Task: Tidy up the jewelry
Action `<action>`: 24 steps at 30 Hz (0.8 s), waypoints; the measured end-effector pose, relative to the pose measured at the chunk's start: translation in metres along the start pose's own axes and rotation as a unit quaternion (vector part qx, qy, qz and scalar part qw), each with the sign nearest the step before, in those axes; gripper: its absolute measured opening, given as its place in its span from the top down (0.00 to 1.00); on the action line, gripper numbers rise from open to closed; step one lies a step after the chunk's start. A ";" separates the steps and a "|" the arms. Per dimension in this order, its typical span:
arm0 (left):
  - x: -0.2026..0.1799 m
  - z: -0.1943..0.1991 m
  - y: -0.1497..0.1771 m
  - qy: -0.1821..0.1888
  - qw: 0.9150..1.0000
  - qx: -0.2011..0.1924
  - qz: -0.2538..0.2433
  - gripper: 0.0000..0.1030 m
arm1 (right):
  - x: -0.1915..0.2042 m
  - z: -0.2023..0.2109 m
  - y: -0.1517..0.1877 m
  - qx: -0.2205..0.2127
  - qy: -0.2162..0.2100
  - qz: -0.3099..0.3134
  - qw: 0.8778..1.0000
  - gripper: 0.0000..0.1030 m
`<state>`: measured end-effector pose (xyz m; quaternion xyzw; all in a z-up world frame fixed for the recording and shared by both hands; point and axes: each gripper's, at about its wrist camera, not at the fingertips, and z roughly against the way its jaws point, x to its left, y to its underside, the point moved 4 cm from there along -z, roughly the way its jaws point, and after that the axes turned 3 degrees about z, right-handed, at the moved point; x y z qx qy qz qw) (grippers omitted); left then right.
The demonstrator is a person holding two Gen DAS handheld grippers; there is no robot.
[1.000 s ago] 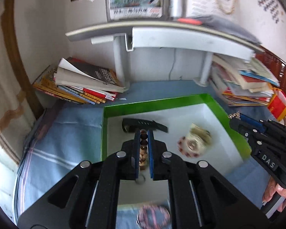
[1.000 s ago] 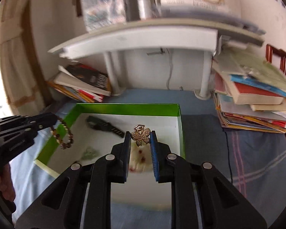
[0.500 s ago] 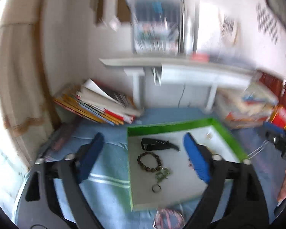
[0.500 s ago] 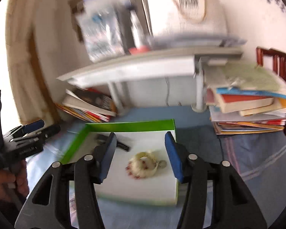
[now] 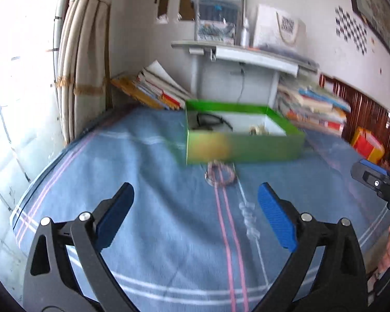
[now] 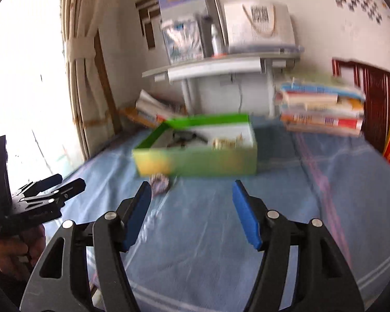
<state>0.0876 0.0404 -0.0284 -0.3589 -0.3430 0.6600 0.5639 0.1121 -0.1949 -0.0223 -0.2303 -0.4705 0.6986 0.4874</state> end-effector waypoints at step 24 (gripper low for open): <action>0.059 0.002 -0.007 -0.010 0.998 -0.011 0.055 0.08 | 0.089 -0.173 -0.028 0.138 -0.069 0.045 0.987 0.81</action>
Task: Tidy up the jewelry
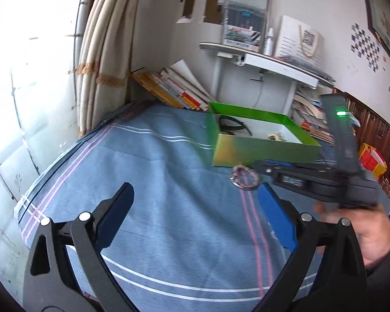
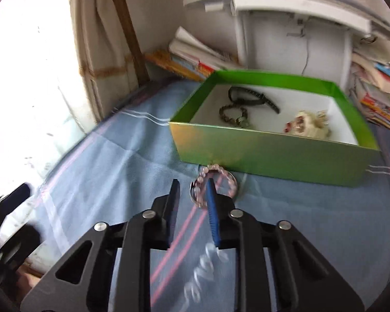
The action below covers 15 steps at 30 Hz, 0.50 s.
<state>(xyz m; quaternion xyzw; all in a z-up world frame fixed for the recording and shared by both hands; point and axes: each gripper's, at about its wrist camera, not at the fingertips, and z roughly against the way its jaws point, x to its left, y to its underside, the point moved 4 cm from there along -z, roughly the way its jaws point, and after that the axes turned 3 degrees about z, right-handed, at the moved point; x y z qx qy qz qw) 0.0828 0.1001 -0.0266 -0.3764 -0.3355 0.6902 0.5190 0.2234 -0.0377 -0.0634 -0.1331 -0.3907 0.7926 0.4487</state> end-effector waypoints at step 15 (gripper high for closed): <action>0.042 -0.034 -0.003 -0.002 0.999 0.025 0.020 0.08 | -0.009 -0.059 -0.004 0.039 0.030 -0.046 0.998 0.90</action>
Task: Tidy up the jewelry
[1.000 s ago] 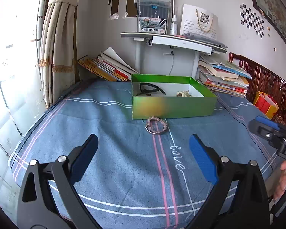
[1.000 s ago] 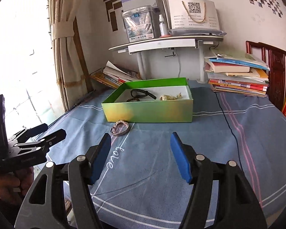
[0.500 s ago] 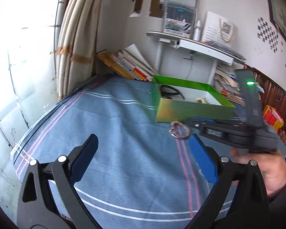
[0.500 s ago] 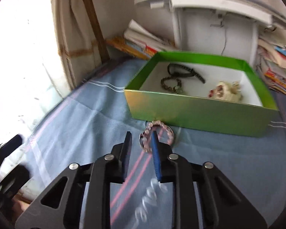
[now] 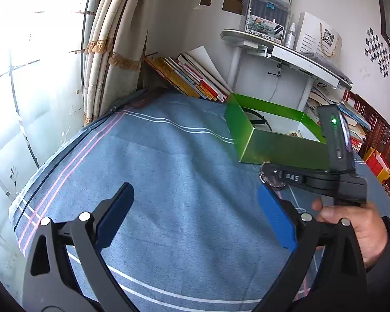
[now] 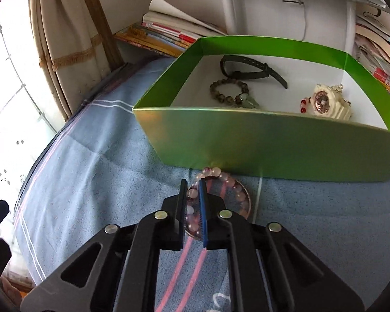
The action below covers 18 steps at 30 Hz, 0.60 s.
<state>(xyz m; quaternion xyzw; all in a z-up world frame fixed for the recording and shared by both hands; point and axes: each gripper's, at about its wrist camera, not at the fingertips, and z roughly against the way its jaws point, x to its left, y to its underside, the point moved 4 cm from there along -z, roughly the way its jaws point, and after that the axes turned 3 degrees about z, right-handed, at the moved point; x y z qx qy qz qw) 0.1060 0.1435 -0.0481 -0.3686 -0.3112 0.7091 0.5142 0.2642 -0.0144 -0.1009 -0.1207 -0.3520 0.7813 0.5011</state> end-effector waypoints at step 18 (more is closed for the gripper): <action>0.007 -0.005 0.001 0.000 1.000 0.006 0.004 0.08 | 0.000 -0.001 -0.004 -0.011 -0.006 -0.005 1.000 1.00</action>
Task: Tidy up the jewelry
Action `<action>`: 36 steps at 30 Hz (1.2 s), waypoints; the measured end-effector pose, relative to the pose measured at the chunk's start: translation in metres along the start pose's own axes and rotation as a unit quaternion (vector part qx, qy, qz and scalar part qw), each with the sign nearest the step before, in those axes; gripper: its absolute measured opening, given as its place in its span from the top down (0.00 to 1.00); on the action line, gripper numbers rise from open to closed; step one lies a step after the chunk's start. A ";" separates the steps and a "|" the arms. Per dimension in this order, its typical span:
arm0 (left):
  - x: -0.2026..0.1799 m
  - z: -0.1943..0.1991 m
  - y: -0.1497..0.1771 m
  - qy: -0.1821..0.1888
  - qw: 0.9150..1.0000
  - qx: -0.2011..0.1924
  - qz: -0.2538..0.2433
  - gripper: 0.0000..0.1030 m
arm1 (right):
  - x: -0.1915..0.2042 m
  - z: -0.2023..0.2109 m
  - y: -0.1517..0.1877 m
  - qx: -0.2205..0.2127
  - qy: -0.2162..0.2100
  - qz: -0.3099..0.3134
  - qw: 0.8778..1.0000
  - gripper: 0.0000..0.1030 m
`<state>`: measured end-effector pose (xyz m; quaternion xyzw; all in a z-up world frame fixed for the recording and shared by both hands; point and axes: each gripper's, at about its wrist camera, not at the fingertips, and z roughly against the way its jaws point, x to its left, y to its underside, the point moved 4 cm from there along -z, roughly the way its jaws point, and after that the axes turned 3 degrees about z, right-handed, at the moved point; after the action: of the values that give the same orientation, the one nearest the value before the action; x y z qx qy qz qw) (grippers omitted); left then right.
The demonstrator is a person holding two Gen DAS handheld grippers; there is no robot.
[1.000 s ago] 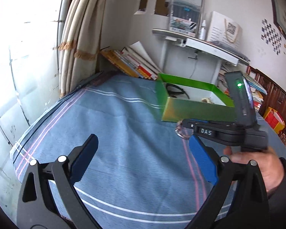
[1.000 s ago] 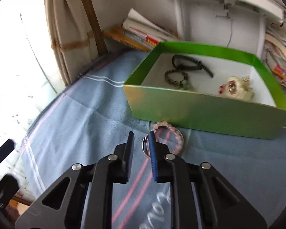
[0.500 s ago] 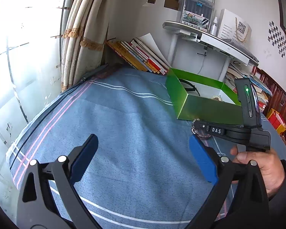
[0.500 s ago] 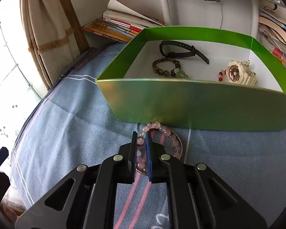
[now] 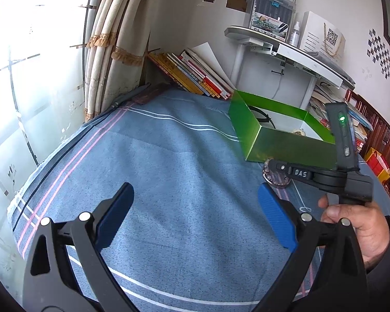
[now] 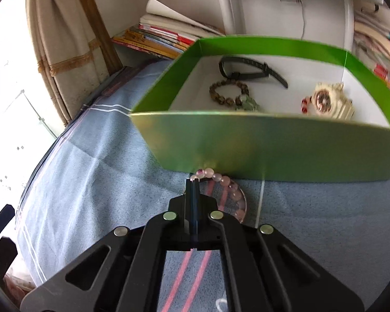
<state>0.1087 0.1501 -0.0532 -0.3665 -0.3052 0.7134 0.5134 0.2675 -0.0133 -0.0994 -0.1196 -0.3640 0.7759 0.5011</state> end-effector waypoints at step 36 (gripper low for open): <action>-0.013 -0.008 0.007 0.009 1.000 0.021 -0.015 0.08 | 0.009 0.010 0.007 -0.006 -0.020 0.001 1.000 0.93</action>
<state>0.1139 0.1362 -0.0607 -0.3576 -0.2909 0.7083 0.5346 0.2527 -0.0120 -0.0956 -0.1075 -0.3785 0.7763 0.4924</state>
